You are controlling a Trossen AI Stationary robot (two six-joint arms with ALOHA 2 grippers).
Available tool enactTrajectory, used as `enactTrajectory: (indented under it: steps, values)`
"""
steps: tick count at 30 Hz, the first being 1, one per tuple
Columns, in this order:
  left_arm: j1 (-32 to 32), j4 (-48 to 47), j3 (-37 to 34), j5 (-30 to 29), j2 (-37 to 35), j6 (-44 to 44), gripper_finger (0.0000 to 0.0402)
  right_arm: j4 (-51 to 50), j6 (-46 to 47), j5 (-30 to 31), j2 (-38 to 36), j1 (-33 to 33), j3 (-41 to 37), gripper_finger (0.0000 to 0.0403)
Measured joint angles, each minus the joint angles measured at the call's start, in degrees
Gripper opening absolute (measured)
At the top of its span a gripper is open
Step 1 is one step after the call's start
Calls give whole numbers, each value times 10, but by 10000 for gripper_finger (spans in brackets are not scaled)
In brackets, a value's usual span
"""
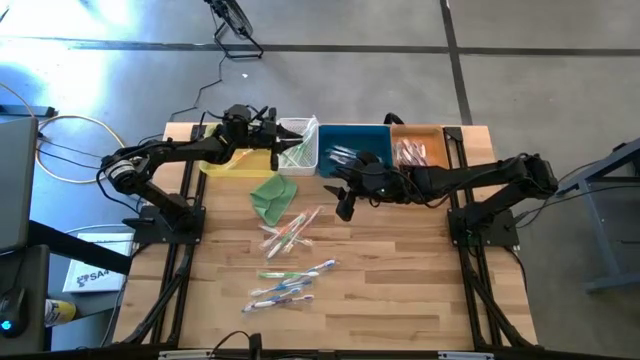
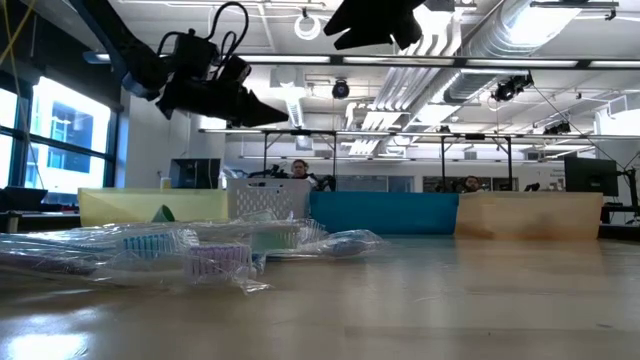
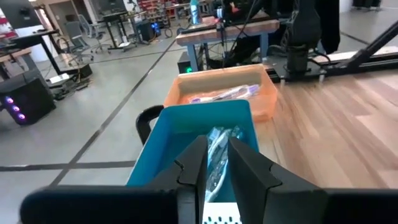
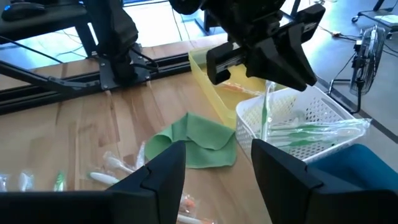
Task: Pick & Place Toothbrushes
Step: Put the orange toothbrush into the yellow bin
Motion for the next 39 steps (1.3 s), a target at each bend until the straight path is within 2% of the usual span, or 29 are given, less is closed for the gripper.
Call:
enactTrajectory:
  steps: [8, 12, 16, 20, 23, 28, 32, 39]
  values:
    - [0, 6, -5, 35, -35, -26, 60, 0, -27, -4, 0, 0, 0, 176]
    - [-20, 6, -44, 36, -81, -21, 60, -3, -41, -6, 0, 0, 0, 176]
    - [-60, 6, -98, -20, -144, -22, 50, -23, -85, -33, 0, 0, 0, 176]
    - [-111, -2, -139, -59, -209, -21, 16, -36, -114, -35, 0, -2, 0, 176]
    - [-148, -70, -143, -80, -252, -22, 4, -44, -126, -40, 0, -4, 0, 176]
    - [-221, -181, -143, -197, -302, -8, 2, -83, -141, -57, 0, -11, 0, 176]
    - [-274, -235, -143, -286, -324, 2, 2, -125, -139, -77, 0, -20, 0, 176]
    - [-333, -285, -143, -301, -328, 32, 1, -147, -144, -189, 0, -34, 0, 176]
